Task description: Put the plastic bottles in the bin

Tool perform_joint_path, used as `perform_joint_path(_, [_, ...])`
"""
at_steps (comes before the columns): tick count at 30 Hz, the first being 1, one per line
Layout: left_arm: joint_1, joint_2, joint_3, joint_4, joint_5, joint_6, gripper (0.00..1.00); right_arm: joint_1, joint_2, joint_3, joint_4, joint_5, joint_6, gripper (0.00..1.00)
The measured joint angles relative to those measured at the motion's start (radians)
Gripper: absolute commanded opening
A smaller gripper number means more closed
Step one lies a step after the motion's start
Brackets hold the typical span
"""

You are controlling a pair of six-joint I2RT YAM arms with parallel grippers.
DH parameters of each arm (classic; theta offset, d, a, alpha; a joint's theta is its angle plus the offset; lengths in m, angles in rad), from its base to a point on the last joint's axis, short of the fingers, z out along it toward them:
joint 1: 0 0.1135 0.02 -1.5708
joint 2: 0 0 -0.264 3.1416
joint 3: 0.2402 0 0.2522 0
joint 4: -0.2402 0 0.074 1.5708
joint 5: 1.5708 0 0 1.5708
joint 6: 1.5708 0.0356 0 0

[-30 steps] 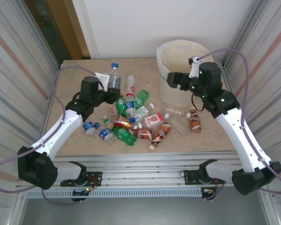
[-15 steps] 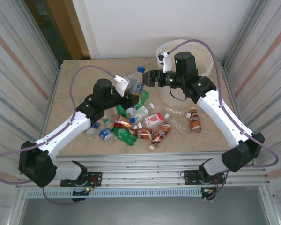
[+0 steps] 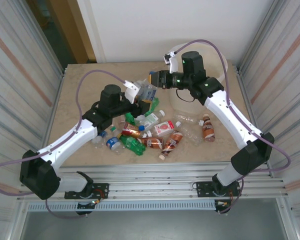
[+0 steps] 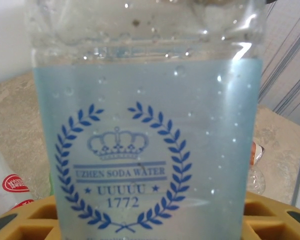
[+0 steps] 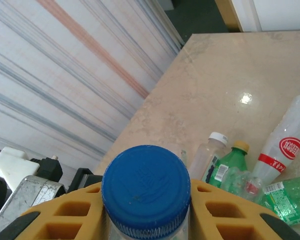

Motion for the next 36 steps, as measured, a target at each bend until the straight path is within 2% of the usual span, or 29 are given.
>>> perform_joint_path(2, [0.000,0.000,0.000,0.001,-0.006,0.000,0.64,0.000,0.000,0.000,0.001,0.000,0.000,0.12])
perform_joint_path(4, [0.000,-0.003,0.000,0.006,-0.016,0.002,0.96,-0.002,0.002,0.007,0.002,-0.004,0.002,0.09])
perform_joint_path(5, [0.000,-0.008,0.000,0.010,-0.027,0.000,0.98,-0.002,0.003,0.012,0.002,-0.004,0.002,0.09])
perform_joint_path(13, [0.000,-0.153,-0.061,0.021,-0.158,-0.014,0.99,-0.059,0.009,0.161,-0.045,0.026,-0.008,0.07])
perform_joint_path(18, [0.000,-0.279,-0.126,0.008,-0.296,-0.052,0.99,-0.172,0.007,0.272,-0.065,0.108,-0.027,0.05])
perform_joint_path(22, [0.008,-0.356,-0.173,-0.042,-0.398,-0.103,0.99,-0.284,0.001,0.296,-0.071,0.171,-0.026,0.05])
perform_joint_path(27, [0.058,-0.427,-0.227,-0.117,-0.496,-0.199,0.99,-0.402,0.011,0.303,-0.108,0.250,-0.029,0.05])
perform_joint_path(36, [0.175,-0.490,-0.295,-0.278,-0.586,-0.396,0.99,-0.440,0.133,0.309,-0.199,0.358,-0.092,0.08])
